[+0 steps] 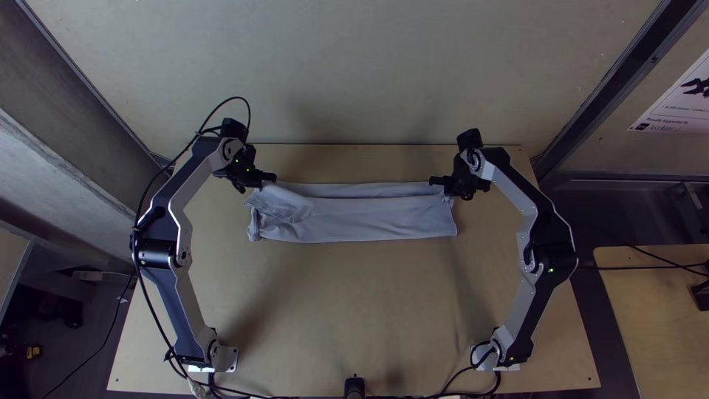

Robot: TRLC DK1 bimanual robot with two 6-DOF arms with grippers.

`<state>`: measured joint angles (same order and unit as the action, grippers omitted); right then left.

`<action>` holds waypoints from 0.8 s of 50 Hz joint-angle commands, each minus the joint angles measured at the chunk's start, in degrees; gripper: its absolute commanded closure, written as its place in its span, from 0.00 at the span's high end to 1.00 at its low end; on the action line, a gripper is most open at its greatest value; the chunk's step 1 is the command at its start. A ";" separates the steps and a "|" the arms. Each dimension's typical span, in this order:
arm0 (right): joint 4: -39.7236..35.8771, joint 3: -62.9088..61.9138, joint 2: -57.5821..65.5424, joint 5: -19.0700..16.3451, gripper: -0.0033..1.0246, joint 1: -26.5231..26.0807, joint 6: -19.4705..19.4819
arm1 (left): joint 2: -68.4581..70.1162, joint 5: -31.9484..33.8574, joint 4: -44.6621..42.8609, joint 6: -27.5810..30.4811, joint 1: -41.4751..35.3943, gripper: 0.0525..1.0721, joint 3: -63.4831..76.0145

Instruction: Fold the t-shirt

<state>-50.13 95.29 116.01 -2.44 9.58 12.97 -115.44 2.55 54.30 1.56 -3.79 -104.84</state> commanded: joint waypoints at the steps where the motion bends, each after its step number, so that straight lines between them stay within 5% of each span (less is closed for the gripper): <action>1: 0.91 2.19 2.30 0.86 0.03 -0.80 -0.84 | -2.51 0.53 -2.54 0.20 0.54 0.03 -0.37; 5: 2.40 2.27 3.09 2.26 0.04 -0.80 -0.84 | -3.83 0.53 -5.96 -0.60 0.36 0.03 1.48; 8: 3.37 2.27 3.35 3.58 0.19 -0.80 -0.84 | -4.71 0.53 -6.84 -0.95 0.10 0.09 2.53; 10: 3.37 2.27 3.44 3.93 0.33 -0.80 -0.67 | -5.24 0.53 -6.93 -1.65 -0.08 0.31 2.97; 14: 3.11 2.27 3.17 3.93 0.75 -1.23 -0.49 | -5.15 0.62 -7.02 -2.97 -0.34 0.99 4.38; 16: 2.49 2.10 2.73 3.93 0.89 -1.41 -0.67 | -4.62 0.62 -7.46 -3.67 -0.34 0.96 5.08; 19: 2.23 1.83 1.86 4.11 0.96 -2.03 -0.76 | -3.39 1.23 -7.55 -4.55 0.19 0.96 5.70; 40: 1.79 -4.58 -13.79 4.28 0.96 -5.01 0.30 | 9.35 18.64 -1.57 -11.32 7.04 0.96 9.56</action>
<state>-47.66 93.36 107.57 1.52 4.93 12.84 -109.43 18.20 50.13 -7.57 1.13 -96.77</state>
